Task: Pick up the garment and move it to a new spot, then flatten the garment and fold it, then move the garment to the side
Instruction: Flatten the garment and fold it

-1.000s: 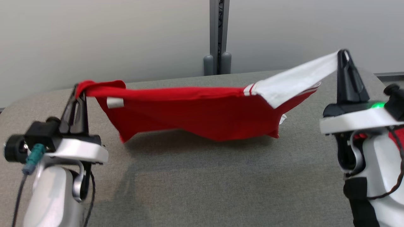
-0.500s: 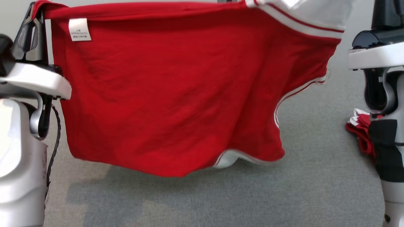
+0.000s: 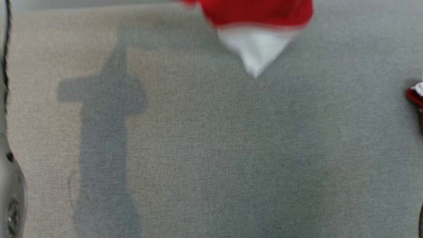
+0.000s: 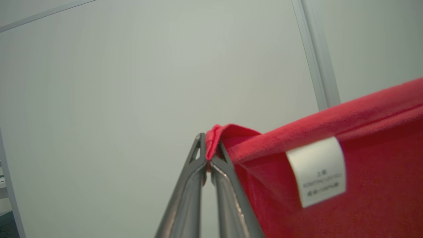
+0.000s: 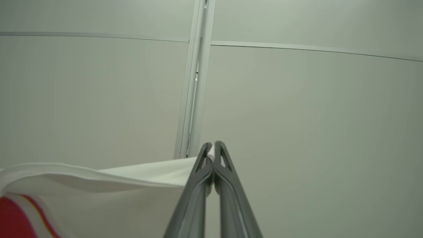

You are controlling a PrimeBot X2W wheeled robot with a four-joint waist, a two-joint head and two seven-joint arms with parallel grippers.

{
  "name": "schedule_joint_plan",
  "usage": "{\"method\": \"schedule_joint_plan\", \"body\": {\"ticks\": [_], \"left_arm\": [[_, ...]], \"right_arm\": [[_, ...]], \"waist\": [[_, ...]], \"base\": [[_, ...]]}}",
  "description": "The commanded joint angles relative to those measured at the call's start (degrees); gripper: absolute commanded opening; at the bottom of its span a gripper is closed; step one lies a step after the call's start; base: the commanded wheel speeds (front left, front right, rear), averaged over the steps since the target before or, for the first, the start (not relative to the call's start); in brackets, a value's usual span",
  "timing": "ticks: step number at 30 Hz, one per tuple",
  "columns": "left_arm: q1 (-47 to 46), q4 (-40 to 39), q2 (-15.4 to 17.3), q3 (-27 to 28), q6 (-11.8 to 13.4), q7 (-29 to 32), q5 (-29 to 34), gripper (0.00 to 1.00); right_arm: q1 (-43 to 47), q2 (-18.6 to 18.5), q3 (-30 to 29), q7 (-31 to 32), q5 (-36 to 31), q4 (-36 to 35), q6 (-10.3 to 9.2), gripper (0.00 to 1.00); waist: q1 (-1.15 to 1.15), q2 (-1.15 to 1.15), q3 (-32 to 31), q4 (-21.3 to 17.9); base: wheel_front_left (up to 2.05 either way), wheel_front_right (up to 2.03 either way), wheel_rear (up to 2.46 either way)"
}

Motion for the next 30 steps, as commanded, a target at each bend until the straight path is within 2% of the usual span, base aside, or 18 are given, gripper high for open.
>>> {"method": "schedule_joint_plan", "body": {"ticks": [1,6,10,12,17,18,23,30], "left_arm": [[-1.6,1.1,0.4,0.3,0.8,-0.4,0.0,0.0],[-4.7,5.7,0.0,2.0,1.7,-1.3,-1.8,0.0],[1.1,7.7,-1.3,5.3,2.3,-1.2,-4.8,0.0],[4.7,8.3,-2.3,7.0,2.2,-1.2,-6.0,0.0],[17.3,10.7,-7.2,11.0,0.9,-1.3,-9.8,0.0],[17.3,10.7,-7.2,11.0,0.9,-1.3,-9.8,0.0],[29.7,12.0,-9.9,14.1,0.7,-1.3,-11.6,0.0],[43.3,13.4,-11.1,16.2,0.4,-1.2,-14.5,0.0]], "right_arm": [[-1.2,-0.2,-1.1,0.0,-1.2,-0.5,-0.03,0.0],[-4.2,0.3,-4.6,0.0,-4.0,-0.7,-0.03,0.0],[1.1,0.8,-4.8,0.0,-3.2,-0.6,-0.09,0.0],[4.9,1.1,-4.4,0.0,-1.7,-0.8,-0.09,0.0],[18.9,1.3,-2.8,0.0,3.3,-2.3,-0.09,0.0],[18.9,1.3,-2.8,0.0,3.3,-2.3,-0.09,0.0],[33.7,1.4,-1.5,0.0,7.8,-3.9,-0.1,0.0],[49.8,3.1,0.4,0.0,12.0,-6.2,-0.1,0.0]], "waist": [[0.0,0.0,4.1,0.5],[0.0,0.0,5.7,0.5],[0.0,0.0,7.3,0.1],[0.0,0.0,8.0,-0.1],[0.0,0.0,8.4,-0.6],[0.0,0.0,8.4,-0.6],[0.0,0.0,6.5,-1.4],[0.0,0.0,1.4,-2.6]], "base": [[0.0,0.0,0.0],[0.0,0.0,0.0],[0.0,0.0,0.0],[0.0,0.0,0.0],[0.0,0.0,0.0],[0.0,0.0,0.0],[0.0,0.0,0.0],[0.0,0.0,0.0]]}}
